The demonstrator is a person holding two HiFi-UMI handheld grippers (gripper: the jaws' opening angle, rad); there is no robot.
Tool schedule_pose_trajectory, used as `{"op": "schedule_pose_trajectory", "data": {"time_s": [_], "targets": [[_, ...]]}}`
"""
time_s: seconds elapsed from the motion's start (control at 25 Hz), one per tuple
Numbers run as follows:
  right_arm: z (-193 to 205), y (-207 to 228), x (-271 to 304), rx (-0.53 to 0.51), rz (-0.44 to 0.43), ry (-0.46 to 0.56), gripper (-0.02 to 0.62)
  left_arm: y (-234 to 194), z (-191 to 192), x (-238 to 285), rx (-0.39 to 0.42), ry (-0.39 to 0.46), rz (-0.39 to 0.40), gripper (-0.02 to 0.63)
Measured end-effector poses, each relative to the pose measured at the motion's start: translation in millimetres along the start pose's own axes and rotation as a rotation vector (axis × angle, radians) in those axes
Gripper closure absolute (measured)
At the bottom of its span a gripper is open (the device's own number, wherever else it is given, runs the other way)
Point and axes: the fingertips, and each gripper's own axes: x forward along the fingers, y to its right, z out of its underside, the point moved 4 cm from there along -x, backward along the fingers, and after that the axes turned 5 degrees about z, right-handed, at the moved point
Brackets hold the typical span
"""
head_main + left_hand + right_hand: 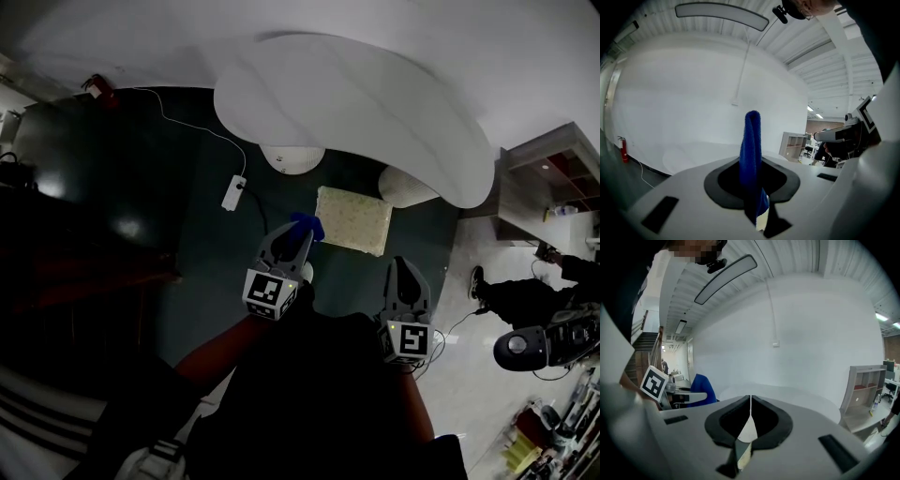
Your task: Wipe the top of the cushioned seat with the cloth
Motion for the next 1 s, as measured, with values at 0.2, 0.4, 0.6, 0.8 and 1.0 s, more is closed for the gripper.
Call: {"op": "schedule_pose_trajectory", "data": {"time_s": [0.2,0.4,0.6,0.8,1.0], "targets": [[-4,5,46,0.022,0.022,-0.045,0.557,-26,0,25,-0.068,-0.002,0.011,0.527],[-18,11,78,0.095,0.037,0.007,0.557,-45,10,37,-0.093,-0.028,-0.012,0.528],[-8,17,112,0.062,-0.029,-0.009,0.557,-60,19,62,-0.068,-0.05,-0.062,0.526],[6,32,147,0.095,-0.081,-0.045,0.557,-66,26,99,-0.061,-0.115,-0.101,0.526],[26,59,186,0.117,-0.138,-0.056,0.557,-72,48,137,-0.085,-0.19,-0.156,0.526]]}}
